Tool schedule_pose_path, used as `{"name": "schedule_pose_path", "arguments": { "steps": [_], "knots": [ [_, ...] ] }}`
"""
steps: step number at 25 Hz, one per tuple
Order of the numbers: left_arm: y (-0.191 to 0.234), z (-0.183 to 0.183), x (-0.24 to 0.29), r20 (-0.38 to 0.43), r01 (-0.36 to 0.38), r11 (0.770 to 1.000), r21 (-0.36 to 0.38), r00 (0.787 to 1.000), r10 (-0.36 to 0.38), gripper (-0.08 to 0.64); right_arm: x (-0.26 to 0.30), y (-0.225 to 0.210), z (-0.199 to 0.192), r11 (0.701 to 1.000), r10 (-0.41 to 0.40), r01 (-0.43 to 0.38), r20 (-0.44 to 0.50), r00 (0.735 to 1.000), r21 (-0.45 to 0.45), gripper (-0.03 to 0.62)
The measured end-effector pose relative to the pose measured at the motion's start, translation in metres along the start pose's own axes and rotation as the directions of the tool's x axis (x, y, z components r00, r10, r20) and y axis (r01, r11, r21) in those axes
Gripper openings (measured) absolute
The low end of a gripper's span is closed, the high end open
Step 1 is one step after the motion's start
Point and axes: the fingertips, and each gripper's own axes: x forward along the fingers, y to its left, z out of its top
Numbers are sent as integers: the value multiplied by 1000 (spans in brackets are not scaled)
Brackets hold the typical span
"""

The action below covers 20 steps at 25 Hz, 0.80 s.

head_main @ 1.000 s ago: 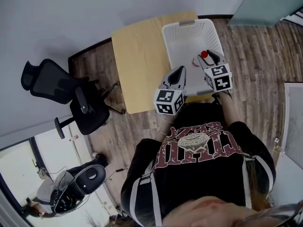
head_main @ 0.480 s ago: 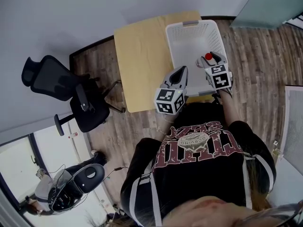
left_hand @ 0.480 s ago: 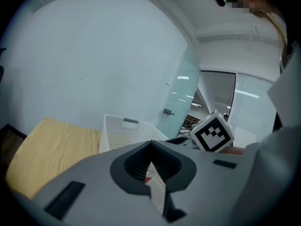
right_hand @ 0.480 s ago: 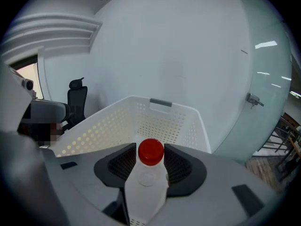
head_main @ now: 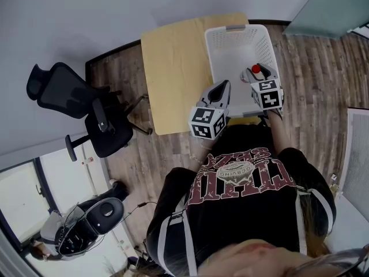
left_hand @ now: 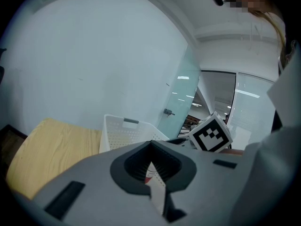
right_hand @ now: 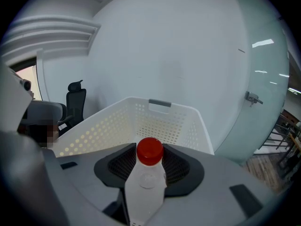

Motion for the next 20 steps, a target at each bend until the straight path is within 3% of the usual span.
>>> {"name": "schedule_pose_path", "arguments": {
  "steps": [8, 20],
  "knots": [
    [0, 0, -1, 4, -5, 1000, -1, 1000, 5, 48, -3, -2, 0, 999, 20, -20, 20, 1000, 38, 170],
    [-1, -1, -2, 8, -12, 1000, 8, 1000, 12, 48, -14, 5, 8, 999, 51, -52, 48, 998, 11, 167]
  ]
}}
